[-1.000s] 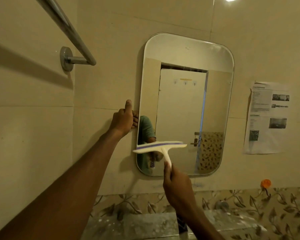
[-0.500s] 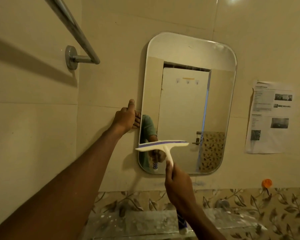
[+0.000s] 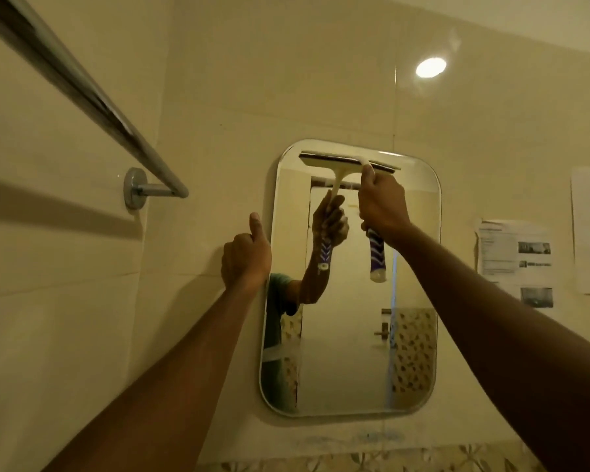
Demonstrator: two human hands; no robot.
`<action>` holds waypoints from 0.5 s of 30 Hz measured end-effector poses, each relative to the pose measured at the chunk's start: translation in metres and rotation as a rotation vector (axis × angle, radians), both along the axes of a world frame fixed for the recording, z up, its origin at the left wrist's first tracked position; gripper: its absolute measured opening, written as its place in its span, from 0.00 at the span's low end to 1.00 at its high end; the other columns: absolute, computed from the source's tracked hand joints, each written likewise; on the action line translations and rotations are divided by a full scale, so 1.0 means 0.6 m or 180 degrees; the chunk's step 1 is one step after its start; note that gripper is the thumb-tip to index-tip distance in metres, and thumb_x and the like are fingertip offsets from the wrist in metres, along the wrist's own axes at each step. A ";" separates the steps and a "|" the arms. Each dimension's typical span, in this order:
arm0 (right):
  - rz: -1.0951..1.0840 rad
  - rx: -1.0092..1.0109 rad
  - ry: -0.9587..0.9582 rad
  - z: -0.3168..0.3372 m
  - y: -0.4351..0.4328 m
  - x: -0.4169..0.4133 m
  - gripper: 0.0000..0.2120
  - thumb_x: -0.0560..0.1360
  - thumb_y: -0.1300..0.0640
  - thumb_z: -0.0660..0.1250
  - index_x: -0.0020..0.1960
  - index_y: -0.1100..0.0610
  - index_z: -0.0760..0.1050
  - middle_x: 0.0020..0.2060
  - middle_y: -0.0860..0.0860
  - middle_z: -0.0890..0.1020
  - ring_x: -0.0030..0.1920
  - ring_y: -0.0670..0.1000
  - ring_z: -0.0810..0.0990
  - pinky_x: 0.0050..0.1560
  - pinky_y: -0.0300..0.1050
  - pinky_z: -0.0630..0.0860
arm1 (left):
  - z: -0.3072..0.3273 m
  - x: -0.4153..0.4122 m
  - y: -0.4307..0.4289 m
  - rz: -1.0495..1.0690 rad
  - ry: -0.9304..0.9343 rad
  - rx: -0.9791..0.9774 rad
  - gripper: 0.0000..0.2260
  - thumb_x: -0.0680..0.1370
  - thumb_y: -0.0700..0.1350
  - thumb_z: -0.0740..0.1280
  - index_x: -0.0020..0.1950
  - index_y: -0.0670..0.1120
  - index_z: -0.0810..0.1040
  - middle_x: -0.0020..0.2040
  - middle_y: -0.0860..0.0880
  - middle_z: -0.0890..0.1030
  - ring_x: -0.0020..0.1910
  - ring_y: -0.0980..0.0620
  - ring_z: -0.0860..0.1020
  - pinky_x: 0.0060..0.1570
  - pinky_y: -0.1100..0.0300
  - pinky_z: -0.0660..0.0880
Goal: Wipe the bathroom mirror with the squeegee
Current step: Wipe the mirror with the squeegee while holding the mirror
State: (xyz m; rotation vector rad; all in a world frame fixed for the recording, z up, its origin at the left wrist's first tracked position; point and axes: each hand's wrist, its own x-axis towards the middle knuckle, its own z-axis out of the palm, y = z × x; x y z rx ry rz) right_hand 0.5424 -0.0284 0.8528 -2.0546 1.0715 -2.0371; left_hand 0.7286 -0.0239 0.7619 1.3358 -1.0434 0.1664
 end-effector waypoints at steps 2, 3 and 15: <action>0.0016 0.0096 0.0081 -0.001 0.000 0.005 0.21 0.83 0.46 0.49 0.37 0.54 0.70 0.29 0.51 0.74 0.28 0.49 0.75 0.36 0.51 0.81 | -0.006 0.000 -0.007 0.0113 -0.0088 -0.0054 0.29 0.82 0.60 0.44 0.30 0.46 0.68 0.28 0.50 0.69 0.28 0.55 0.67 0.30 0.63 0.62; 0.0016 0.0149 0.0160 -0.018 0.002 0.008 0.20 0.83 0.47 0.49 0.37 0.54 0.69 0.29 0.50 0.74 0.26 0.46 0.75 0.32 0.45 0.80 | -0.006 0.000 -0.007 0.0149 -0.0151 -0.0040 0.28 0.82 0.59 0.45 0.31 0.45 0.69 0.29 0.51 0.68 0.28 0.56 0.65 0.29 0.64 0.60; -0.0136 0.0540 0.0394 -0.189 0.041 -0.049 0.21 0.83 0.46 0.51 0.37 0.54 0.70 0.29 0.51 0.73 0.25 0.47 0.72 0.26 0.41 0.73 | 0.018 0.028 -0.018 -0.0039 -0.0435 0.0183 0.32 0.81 0.63 0.42 0.35 0.43 0.74 0.41 0.41 0.81 0.42 0.43 0.80 0.48 0.49 0.78</action>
